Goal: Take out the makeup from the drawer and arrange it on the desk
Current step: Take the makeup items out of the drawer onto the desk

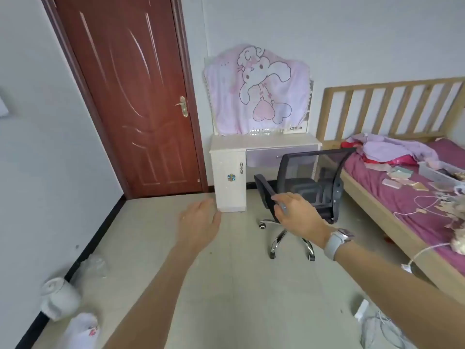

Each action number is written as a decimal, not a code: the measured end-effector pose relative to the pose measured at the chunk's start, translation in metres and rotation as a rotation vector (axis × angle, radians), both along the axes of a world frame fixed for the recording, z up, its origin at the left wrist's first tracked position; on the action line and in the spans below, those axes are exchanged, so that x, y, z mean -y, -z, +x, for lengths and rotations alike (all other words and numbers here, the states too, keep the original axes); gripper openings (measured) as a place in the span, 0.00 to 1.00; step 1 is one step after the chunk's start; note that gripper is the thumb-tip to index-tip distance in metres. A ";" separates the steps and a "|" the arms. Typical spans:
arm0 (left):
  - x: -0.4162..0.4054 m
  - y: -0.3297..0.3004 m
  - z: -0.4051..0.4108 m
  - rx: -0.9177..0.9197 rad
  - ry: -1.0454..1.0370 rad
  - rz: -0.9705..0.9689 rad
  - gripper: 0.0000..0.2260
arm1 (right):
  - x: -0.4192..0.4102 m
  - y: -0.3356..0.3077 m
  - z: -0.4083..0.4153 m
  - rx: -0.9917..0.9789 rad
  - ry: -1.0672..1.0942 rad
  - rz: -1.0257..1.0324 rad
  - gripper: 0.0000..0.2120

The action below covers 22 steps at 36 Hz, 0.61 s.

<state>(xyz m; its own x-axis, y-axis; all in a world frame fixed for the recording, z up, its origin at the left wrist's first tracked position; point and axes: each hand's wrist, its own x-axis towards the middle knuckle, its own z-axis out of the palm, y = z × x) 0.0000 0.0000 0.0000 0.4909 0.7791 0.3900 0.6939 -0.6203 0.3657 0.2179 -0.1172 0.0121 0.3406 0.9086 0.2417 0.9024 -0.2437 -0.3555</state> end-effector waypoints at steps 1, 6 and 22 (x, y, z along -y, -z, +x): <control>-0.015 0.009 0.008 -0.039 -0.013 -0.028 0.14 | -0.010 0.008 0.007 -0.017 0.009 -0.004 0.15; -0.086 0.061 0.054 -0.198 -0.009 -0.066 0.18 | -0.065 0.056 0.056 -0.041 0.034 -0.046 0.13; -0.371 0.110 0.242 -0.293 -0.099 -0.201 0.18 | -0.361 0.108 0.260 -0.121 -0.015 -0.162 0.16</control>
